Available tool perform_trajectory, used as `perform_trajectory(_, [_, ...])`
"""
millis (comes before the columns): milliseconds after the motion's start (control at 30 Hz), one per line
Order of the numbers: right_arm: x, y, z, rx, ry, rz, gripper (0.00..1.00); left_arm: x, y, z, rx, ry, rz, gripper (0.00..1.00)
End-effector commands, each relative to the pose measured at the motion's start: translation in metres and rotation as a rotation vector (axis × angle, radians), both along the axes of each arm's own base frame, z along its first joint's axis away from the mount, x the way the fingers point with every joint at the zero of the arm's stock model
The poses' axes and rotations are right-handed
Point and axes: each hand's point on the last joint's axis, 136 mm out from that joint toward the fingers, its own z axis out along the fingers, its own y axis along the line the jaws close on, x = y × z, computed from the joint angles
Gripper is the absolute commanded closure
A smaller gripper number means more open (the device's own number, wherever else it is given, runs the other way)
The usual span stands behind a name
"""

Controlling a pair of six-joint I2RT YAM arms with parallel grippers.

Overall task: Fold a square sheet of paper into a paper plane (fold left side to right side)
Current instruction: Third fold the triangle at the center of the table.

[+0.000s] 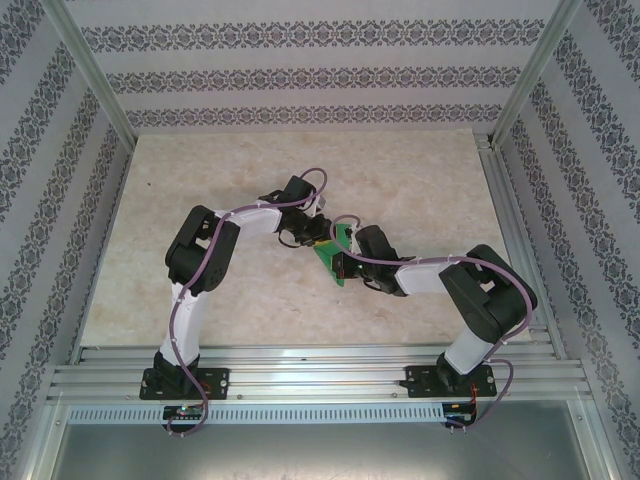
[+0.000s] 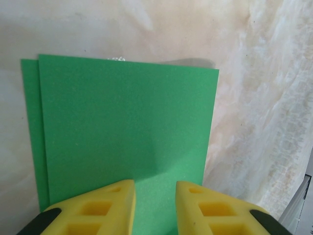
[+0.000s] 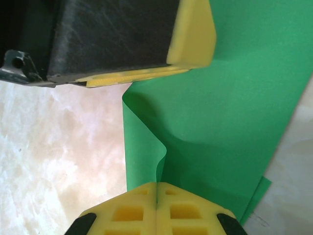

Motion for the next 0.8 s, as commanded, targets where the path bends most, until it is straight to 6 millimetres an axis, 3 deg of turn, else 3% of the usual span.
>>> perform_trajectory(0, [0.001,0.001,0.004,0.039,-0.008,0.001,1.0,-0.011,0.004,-0.026,0.071,0.035,-0.02,0.71])
perform_trajectory(200, [0.008,-0.004,0.006,0.043,-0.009,-0.001,1.0,-0.01,0.003,-0.027,0.073,0.037,-0.021,0.71])
perform_trajectory(767, [0.008,-0.014,-0.02,0.013,0.057,-0.027,1.0,-0.01,0.001,-0.024,0.079,0.033,-0.028,0.71])
